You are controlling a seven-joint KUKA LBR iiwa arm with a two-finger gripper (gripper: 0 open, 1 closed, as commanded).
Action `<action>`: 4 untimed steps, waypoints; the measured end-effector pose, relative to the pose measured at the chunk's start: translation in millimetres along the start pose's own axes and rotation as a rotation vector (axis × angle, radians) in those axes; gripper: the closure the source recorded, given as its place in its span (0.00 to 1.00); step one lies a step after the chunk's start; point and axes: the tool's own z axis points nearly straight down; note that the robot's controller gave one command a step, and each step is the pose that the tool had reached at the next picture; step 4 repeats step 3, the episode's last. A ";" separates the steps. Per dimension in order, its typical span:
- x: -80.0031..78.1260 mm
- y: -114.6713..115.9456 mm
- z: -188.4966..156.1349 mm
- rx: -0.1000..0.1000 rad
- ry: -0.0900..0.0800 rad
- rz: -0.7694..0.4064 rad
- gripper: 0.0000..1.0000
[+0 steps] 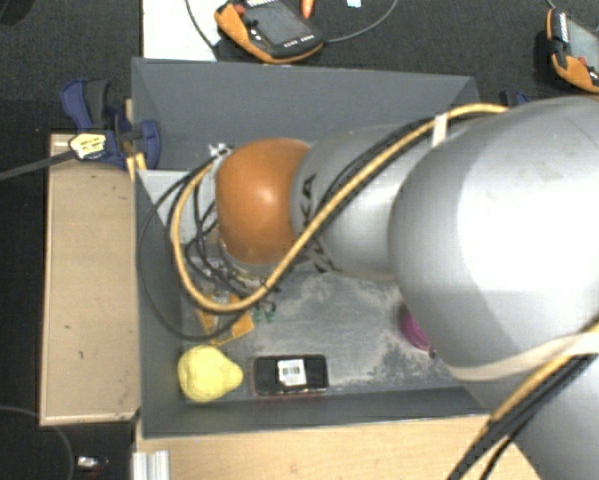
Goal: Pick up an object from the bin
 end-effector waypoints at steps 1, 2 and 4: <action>0.0 -0.1 -0.3 0.000 0.000 0.001 1.00; 2.8 -0.9 -29.0 0.002 0.009 0.002 1.00; 1.0 -0.4 -67.7 0.001 0.005 0.003 1.00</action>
Offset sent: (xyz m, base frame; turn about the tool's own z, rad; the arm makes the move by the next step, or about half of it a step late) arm -0.0001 -0.0001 0.1057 0.0007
